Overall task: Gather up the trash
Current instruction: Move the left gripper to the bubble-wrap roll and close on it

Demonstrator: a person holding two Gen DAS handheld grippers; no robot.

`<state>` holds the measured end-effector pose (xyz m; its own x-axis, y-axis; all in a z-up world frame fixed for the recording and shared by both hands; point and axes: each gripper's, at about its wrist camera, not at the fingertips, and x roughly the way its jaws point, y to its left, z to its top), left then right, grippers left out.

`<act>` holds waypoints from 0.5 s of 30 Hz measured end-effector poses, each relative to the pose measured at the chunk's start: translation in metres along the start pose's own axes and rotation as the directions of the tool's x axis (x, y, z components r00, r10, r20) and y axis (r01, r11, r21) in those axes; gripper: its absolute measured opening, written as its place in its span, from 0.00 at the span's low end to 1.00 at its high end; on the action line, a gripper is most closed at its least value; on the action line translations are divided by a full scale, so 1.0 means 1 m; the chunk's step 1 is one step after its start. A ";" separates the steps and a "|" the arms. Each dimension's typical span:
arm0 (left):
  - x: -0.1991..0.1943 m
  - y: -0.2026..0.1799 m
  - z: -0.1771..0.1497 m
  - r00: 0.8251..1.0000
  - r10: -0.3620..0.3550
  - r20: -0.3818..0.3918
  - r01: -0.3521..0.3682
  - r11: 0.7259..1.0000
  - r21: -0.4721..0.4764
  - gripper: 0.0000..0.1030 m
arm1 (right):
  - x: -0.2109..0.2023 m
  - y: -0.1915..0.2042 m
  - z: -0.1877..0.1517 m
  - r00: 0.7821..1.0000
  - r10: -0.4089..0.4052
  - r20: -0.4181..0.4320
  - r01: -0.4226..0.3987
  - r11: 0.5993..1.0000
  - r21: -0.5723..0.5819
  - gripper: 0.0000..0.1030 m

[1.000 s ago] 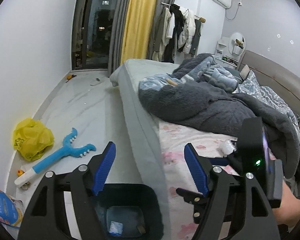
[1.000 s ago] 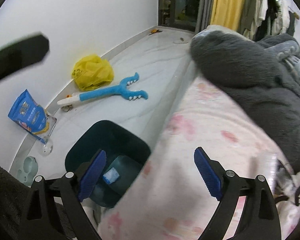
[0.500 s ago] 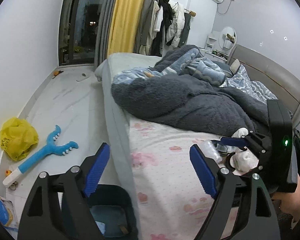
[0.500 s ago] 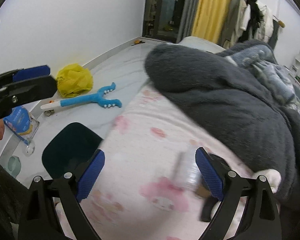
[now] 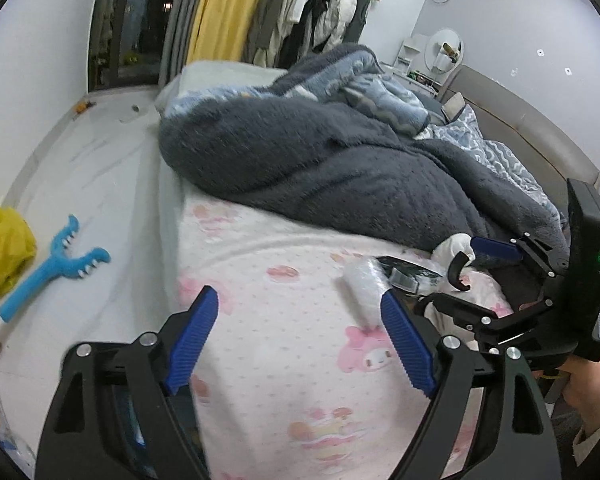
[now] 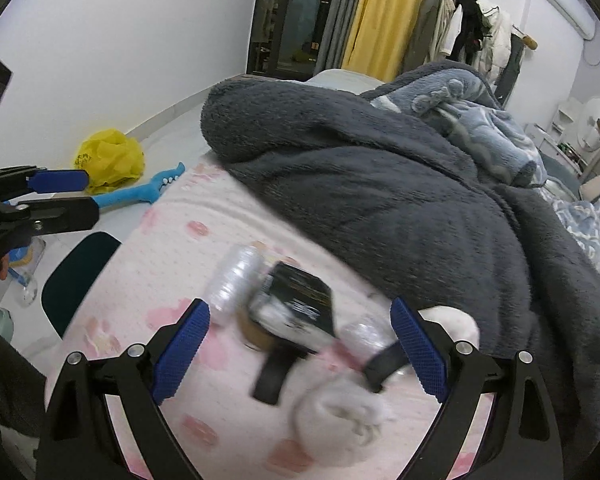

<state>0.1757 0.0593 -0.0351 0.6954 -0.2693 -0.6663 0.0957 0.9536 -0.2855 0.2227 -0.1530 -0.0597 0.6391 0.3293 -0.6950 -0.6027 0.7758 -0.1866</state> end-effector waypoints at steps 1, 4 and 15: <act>0.003 -0.002 0.000 1.000 -0.006 -0.008 0.006 1.000 -0.006 0.83 | 0.000 -0.003 -0.002 1.000 -0.002 0.000 0.002 1.000 -0.009 0.90; 0.015 -0.011 -0.002 0.999 -0.025 -0.033 0.024 1.000 -0.013 0.82 | 0.004 -0.017 -0.007 1.000 0.005 -0.005 -0.006 1.000 -0.029 0.90; 0.052 -0.037 -0.006 0.990 -0.095 -0.106 0.091 0.995 -0.044 0.79 | 0.007 -0.046 -0.017 0.999 0.049 -0.004 -0.049 0.997 -0.051 0.83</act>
<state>0.2041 0.0094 -0.0637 0.6040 -0.3713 -0.7052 0.1272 0.9184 -0.3747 0.2466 -0.1954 -0.0673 0.6069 0.3651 -0.7059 -0.6569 0.7304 -0.1870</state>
